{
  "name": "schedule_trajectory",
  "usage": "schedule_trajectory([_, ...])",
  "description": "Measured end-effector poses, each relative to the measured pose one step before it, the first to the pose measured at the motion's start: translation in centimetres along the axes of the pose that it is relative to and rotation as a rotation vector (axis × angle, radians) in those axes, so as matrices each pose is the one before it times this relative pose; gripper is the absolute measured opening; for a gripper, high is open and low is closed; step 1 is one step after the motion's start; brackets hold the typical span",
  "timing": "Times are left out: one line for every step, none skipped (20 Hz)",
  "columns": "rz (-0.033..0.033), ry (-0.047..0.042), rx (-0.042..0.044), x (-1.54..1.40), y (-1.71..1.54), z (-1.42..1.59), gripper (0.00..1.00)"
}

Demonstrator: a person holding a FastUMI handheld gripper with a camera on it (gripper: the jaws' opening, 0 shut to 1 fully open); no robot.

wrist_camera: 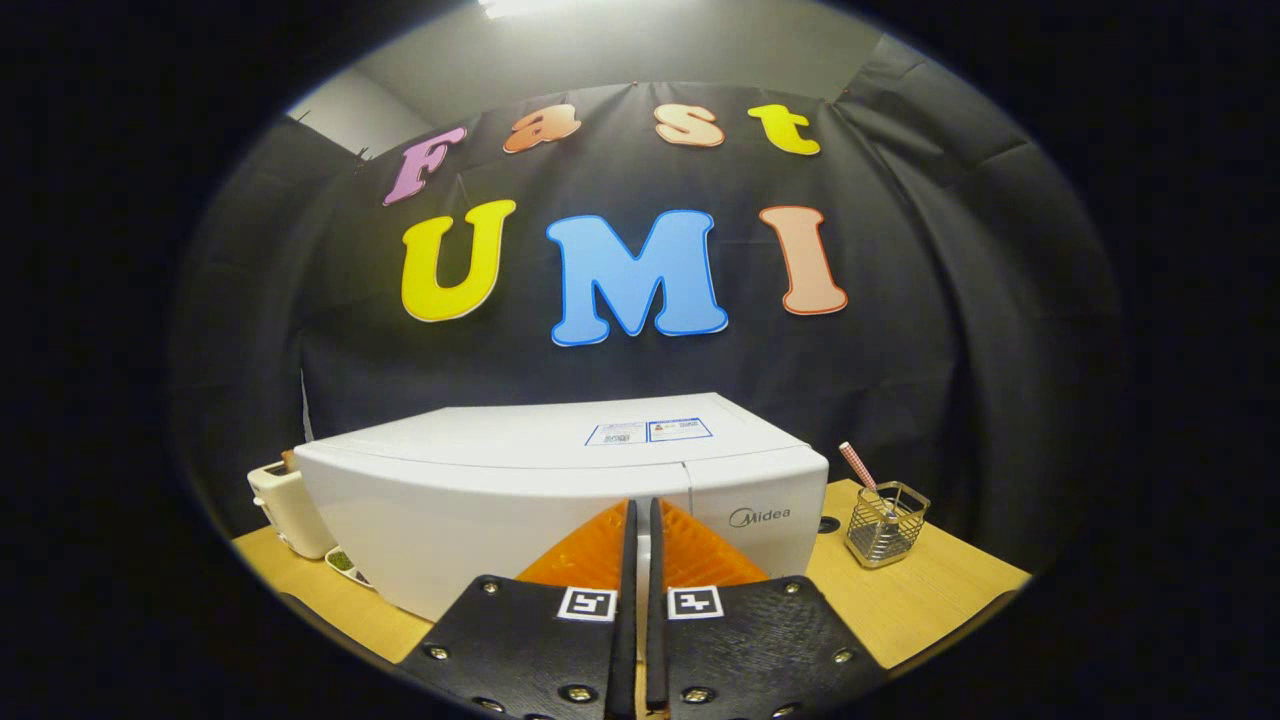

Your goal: Open the microwave, put the food inside, and close the microwave door.

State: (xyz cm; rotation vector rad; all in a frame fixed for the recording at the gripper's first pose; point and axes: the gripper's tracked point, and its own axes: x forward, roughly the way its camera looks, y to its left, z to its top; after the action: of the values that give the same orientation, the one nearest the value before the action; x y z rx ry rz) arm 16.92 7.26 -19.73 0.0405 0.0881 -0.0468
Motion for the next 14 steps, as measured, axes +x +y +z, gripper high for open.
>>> schedule_trajectory([0.00421,0.00451,-0.00399,-0.124,0.061,0.108,0.05])
schedule_trajectory([0.00756,0.00984,0.01738,-0.429,-0.022,0.200,0.05])
schedule_trajectory([0.02805,-0.00183,0.03596,-1.148,0.556,0.476,0.06])
schedule_trajectory([0.00479,-0.00952,0.02108,-0.933,-0.064,0.960,0.11])
schedule_trajectory([0.00568,-0.01987,0.00720,-1.054,0.154,1.417,0.18])
schedule_trajectory([-0.00363,-0.01337,-0.01031,-1.159,0.099,1.370,0.24])
schedule_trajectory([0.00860,-0.01399,-0.01989,-1.125,0.267,1.416,0.43])
schedule_trajectory([0.00803,-0.00505,-0.02474,-1.130,0.370,1.358,0.54])
schedule_trajectory([0.00307,-0.00679,-0.01873,-1.311,0.328,1.674,0.83])
schedule_trajectory([0.00010,-0.01089,-0.01951,-0.697,-0.011,1.545,0.91])
schedule_trajectory([-0.00250,-0.01458,-0.02116,-1.164,0.193,1.917,0.99])
schedule_trajectory([-0.00865,-0.01906,-0.02724,-0.874,-0.059,1.893,0.99])
schedule_trajectory([-0.00439,-0.02355,-0.01210,-0.901,-0.093,1.849,0.99])
schedule_trajectory([0.00221,-0.02535,0.00786,-0.914,0.133,1.943,0.99])
